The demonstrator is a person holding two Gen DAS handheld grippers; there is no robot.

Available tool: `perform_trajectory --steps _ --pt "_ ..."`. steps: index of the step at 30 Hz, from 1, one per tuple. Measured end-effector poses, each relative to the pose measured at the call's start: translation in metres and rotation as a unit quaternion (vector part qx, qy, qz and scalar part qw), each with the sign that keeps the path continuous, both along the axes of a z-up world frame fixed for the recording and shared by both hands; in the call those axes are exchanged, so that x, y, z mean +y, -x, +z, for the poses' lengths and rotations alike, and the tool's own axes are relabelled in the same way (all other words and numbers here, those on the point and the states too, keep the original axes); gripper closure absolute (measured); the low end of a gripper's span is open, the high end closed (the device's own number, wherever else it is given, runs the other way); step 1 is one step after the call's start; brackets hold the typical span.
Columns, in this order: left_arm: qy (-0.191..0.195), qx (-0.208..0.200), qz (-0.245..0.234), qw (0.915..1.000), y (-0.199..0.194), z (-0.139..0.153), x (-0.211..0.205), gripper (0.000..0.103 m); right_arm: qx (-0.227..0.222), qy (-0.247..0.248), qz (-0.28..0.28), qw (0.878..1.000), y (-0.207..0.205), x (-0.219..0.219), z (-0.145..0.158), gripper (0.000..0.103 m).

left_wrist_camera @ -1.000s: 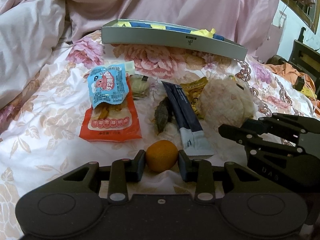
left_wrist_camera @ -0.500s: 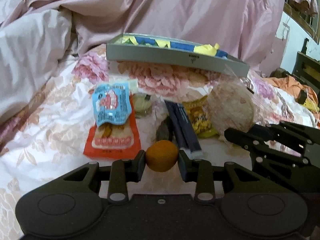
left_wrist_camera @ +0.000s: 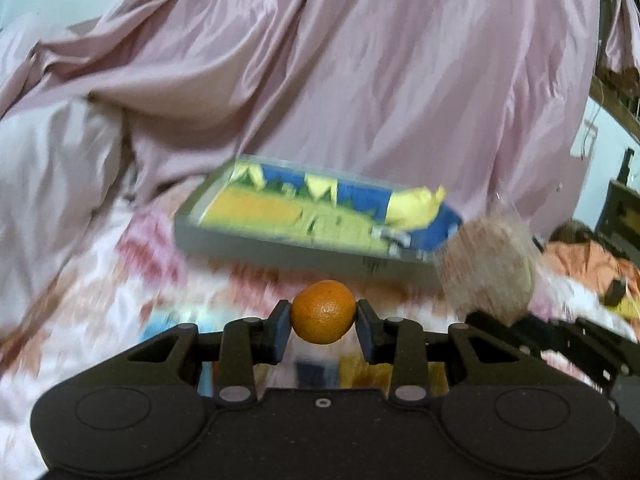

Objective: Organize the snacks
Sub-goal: 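Carry mandarin and bun into the grey tray and open both grippers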

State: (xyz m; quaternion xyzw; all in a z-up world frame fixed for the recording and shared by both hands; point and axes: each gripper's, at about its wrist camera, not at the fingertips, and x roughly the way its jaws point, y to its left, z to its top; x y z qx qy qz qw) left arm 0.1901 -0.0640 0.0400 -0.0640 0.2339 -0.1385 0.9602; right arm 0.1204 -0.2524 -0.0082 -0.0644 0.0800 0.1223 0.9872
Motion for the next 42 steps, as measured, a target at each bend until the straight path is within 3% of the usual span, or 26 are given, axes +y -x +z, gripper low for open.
perform_trajectory --steps 9,16,21,33,34,38,40,42 --pt "0.021 -0.017 0.016 0.9995 -0.071 0.029 -0.047 0.066 -0.019 -0.020 -0.042 0.999 -0.058 -0.037 0.017 0.082" --pt "0.032 0.008 0.016 0.9993 -0.112 0.015 -0.074 0.066 0.005 -0.044 -0.074 0.996 -0.090 -0.060 0.012 0.082" --pt "0.033 0.031 0.017 0.9989 -0.124 -0.003 -0.086 0.066 0.024 -0.050 -0.082 0.995 -0.101 -0.067 0.005 0.082" --pt "0.031 0.063 0.021 0.9973 -0.135 -0.015 -0.094 0.065 0.044 -0.063 -0.100 0.992 -0.110 -0.074 0.006 0.081" --pt "0.031 0.062 0.023 0.9973 -0.134 -0.014 -0.094 0.064 0.046 -0.063 -0.102 0.992 -0.111 -0.074 0.006 0.080" --pt "0.033 0.054 0.030 0.9975 -0.130 -0.010 -0.091 0.044 0.050 -0.065 -0.107 0.991 -0.111 -0.074 0.004 0.073" --pt "0.031 0.047 0.032 0.9979 -0.127 -0.006 -0.089 0.037 0.048 -0.066 -0.108 0.991 -0.111 -0.075 0.006 0.061" --pt "0.031 0.043 0.036 0.9979 -0.124 -0.001 -0.086 0.027 0.047 -0.068 -0.108 0.991 -0.111 -0.075 0.006 0.056"
